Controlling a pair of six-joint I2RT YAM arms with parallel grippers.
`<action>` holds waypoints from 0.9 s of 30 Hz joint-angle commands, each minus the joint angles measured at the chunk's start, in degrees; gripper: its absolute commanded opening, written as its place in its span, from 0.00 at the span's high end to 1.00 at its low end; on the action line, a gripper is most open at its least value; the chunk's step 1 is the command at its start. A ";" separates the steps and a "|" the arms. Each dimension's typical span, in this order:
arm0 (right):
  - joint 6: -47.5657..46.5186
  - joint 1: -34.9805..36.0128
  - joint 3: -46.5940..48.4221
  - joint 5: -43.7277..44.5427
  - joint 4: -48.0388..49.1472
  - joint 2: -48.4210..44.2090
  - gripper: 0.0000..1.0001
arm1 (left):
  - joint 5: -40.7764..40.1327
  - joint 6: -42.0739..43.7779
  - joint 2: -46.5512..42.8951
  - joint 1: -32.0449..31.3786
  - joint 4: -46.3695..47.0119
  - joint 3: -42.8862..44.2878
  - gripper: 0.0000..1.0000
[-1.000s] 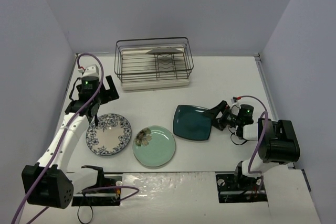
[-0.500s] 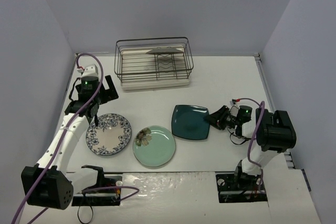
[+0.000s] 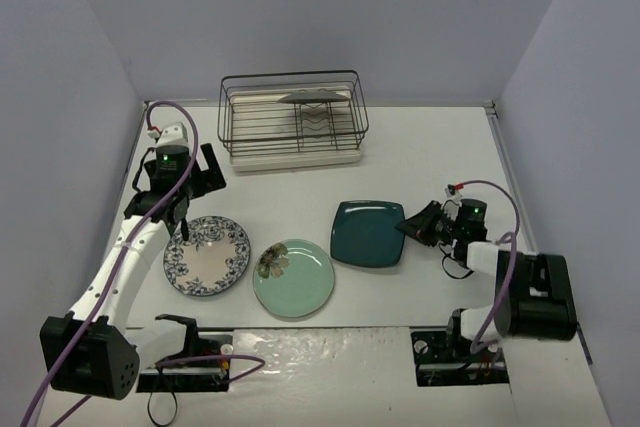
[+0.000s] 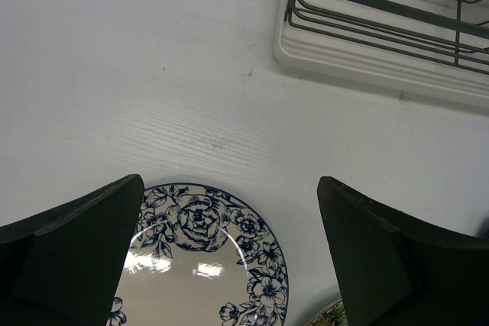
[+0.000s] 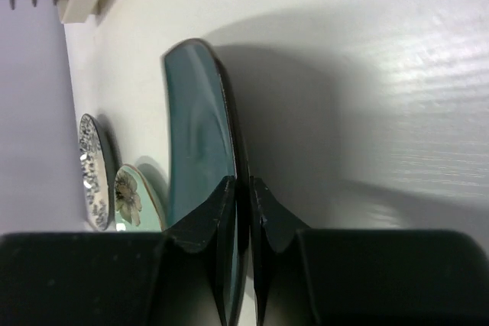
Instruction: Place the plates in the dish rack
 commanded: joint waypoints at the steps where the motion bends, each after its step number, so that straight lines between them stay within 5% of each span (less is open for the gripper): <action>1: -9.77 3.56 9.15 9.53 -14.52 -19.08 1.00 | -0.86 0.40 -1.99 -0.35 2.00 1.62 0.03; 8: -19.05 14.46 26.61 24.17 -27.56 -28.28 1.00 | -0.69 0.22 -1.64 -0.26 2.09 1.88 0.03; 21: -44.86 36.22 61.29 44.78 -30.17 -11.01 1.00 | -1.72 0.48 -2.41 -0.30 2.03 1.73 0.03; 27: -62.50 42.26 85.86 53.04 -41.36 7.66 1.00 | -3.54 0.57 -2.52 -0.26 0.75 2.19 0.03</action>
